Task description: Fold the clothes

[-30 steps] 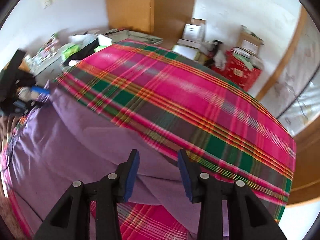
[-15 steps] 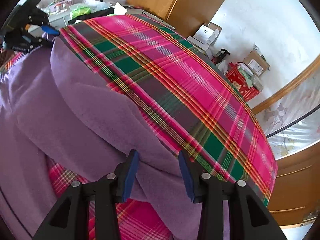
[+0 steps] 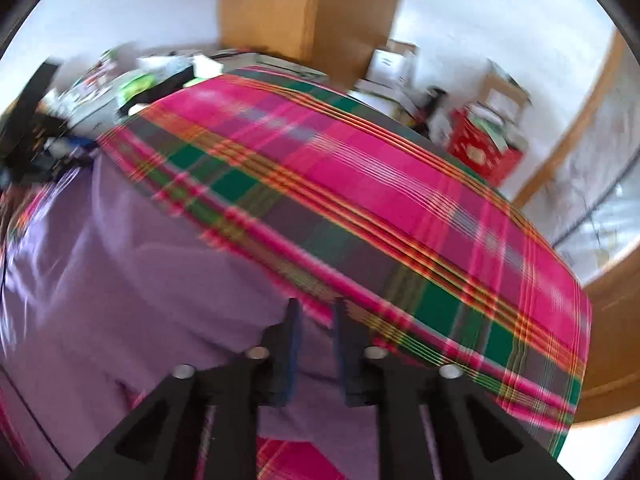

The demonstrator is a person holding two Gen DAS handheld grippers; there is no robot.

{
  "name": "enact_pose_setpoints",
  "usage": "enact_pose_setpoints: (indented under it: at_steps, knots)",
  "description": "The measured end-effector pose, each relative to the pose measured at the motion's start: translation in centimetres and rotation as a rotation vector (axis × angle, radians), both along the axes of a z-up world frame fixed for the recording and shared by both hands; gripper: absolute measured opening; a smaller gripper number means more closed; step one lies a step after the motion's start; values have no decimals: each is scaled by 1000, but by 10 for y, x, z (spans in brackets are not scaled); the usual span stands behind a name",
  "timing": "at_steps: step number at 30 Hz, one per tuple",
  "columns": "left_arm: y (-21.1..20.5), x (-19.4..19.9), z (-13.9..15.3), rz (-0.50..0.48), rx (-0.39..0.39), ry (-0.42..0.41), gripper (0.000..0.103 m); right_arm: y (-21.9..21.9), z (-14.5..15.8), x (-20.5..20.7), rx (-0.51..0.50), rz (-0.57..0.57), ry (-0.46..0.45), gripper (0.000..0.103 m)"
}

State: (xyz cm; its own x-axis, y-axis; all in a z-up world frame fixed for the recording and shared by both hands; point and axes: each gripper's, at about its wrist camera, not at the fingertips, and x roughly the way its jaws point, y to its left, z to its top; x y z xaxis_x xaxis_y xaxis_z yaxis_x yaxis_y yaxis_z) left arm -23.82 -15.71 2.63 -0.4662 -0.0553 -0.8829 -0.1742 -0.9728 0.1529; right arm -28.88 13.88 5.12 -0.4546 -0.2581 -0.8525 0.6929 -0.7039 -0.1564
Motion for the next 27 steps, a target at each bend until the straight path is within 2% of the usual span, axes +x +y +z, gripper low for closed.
enact_pose_setpoints:
  at_steps: [1,3,6,9,12,16,17,18,21,24,27]
  knots:
    - [-3,0,0,14,11,1,35,-4,-1,5,18,31,6,40]
    - [-9,1,0,38,35,2,35,-12,-5,18,65,106,25,41]
    - [-13,7,1,48,41,7,35,-21,-13,35,141,147,70,44]
    - [-13,17,4,28,25,2,35,-25,-20,44,185,177,102,45]
    - [-8,24,1,-22,-34,1,34,-27,-25,38,221,145,139,45]
    - [2,28,-2,-56,-113,8,34,-23,-26,23,163,87,88,44]
    - [4,28,-3,-62,-126,9,34,-23,-26,23,160,84,95,38]
    - [6,28,-3,-68,-136,9,34,-24,-25,23,157,82,105,27]
    - [5,26,-4,-71,-141,6,34,-25,-19,19,118,68,101,13]
    - [1,23,-3,-61,-118,6,34,-21,-10,6,47,17,66,10]
    - [-3,22,-1,-49,-97,12,34,-13,-3,-16,-22,-94,8,10]
